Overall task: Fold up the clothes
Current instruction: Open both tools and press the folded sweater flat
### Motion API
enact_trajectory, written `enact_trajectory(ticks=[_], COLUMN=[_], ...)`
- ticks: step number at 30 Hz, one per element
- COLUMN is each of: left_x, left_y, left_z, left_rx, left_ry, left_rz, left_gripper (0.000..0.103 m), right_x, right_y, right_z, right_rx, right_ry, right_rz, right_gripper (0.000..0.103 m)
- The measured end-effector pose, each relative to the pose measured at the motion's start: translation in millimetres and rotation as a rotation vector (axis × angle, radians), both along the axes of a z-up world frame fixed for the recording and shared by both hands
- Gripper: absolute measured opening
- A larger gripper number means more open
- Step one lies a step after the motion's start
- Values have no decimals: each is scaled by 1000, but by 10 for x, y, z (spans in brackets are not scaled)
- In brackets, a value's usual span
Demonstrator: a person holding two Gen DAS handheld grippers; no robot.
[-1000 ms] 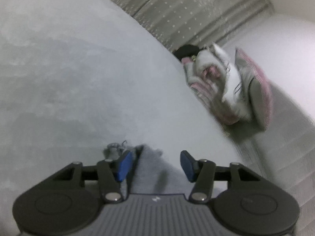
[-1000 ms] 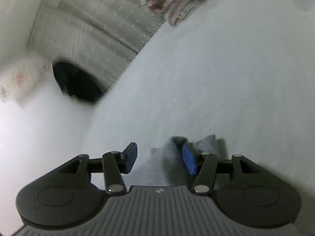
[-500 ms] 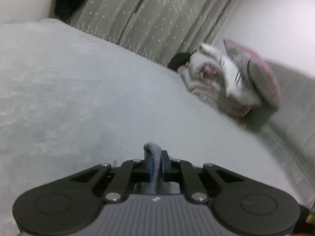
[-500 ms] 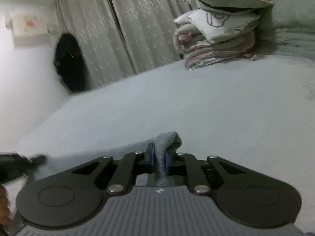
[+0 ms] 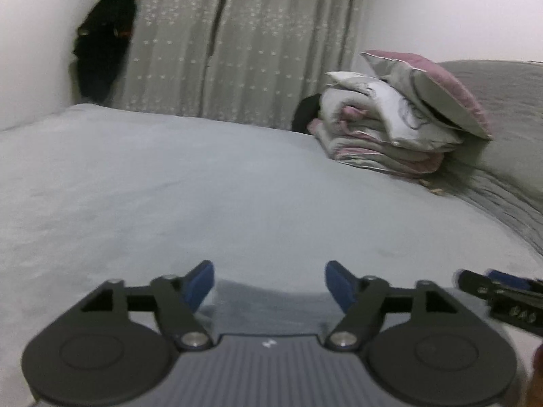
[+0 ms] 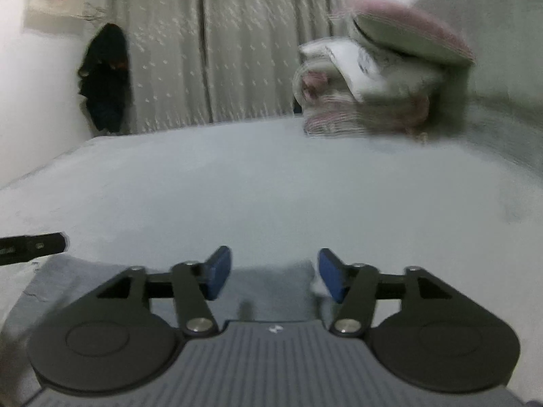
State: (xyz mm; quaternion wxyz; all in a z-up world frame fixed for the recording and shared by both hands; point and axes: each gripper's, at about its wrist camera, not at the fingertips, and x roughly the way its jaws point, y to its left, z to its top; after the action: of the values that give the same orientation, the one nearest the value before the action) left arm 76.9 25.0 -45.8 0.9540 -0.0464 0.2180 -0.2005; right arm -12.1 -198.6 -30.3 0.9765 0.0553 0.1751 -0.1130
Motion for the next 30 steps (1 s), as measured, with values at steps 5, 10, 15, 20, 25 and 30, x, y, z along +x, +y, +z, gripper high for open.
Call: enact_trajectory(ticks=[5, 10, 15, 20, 25, 30], left_x=[4, 109, 139, 110, 101, 48], left_y=[-238, -193, -127, -133, -130, -94], left_z=[-184, -329, -336, -347, -340, -331], left_rx=[137, 153, 112, 107, 104, 105], left_ry=[44, 132, 162, 165, 167, 163], left_rz=[-37, -5, -10, -20, -31, -30], left_gripper=[91, 101, 102, 102, 102, 102], right_x=[135, 294, 329, 287, 157, 10], right_y=[314, 294, 140, 91, 4, -36], right_z=[-69, -322, -293, -290, -277, -264], right_rx=[-94, -100, -23, -27, -2, -14], right_ry=[55, 181, 188, 189, 184, 190], right_rz=[135, 135, 131, 145, 143, 142], right_gripper=[65, 75, 79, 79, 79, 79])
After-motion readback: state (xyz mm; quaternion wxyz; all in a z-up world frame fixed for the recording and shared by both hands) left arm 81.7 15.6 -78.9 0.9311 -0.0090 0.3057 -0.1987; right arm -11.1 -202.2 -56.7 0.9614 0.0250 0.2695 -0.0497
